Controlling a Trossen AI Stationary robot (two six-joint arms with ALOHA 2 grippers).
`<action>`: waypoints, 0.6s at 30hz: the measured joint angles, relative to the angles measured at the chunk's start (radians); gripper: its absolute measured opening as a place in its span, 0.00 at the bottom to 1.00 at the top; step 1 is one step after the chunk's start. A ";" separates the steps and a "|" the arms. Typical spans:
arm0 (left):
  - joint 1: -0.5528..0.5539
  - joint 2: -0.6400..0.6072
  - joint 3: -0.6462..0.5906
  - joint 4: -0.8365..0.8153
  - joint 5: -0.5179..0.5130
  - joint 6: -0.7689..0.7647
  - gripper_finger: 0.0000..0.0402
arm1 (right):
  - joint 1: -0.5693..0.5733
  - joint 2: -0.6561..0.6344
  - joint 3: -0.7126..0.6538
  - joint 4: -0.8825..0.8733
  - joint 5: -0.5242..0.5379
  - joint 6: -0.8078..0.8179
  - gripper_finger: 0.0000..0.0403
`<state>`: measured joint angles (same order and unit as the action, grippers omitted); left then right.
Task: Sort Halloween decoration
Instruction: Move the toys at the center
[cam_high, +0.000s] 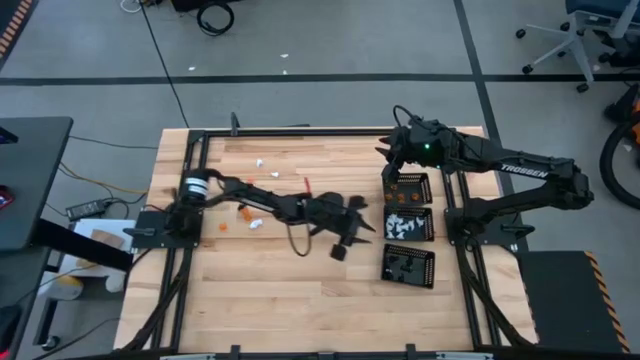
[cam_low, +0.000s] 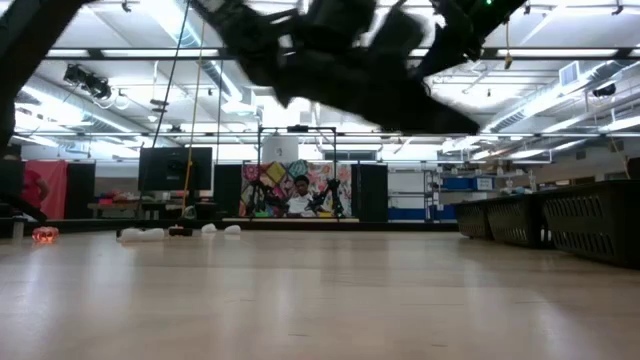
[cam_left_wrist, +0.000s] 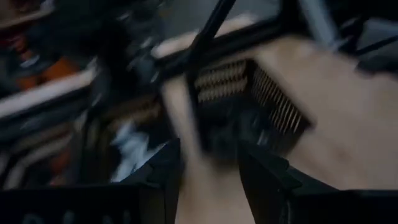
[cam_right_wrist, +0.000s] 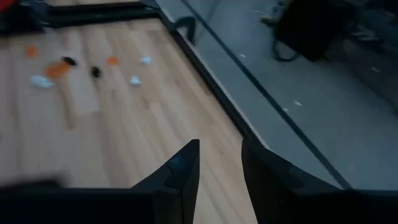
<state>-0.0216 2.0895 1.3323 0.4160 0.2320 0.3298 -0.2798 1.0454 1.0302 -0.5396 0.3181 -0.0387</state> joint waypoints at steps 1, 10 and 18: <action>0.006 -0.033 -0.054 -0.002 -0.025 -0.002 0.35 | 0.002 0.000 0.000 0.008 -0.014 -0.003 0.31; 0.083 -0.295 -0.505 0.088 -0.267 -0.150 0.35 | 0.009 0.047 -0.184 0.367 -0.247 0.003 0.31; 0.212 -0.487 -0.773 0.084 -0.382 -0.267 0.35 | 0.025 0.187 -0.285 0.620 -0.279 0.047 0.31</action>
<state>0.1899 1.6021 0.5593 0.4996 -0.1501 0.0624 -0.2550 1.2325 0.7452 0.0807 0.0390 0.0082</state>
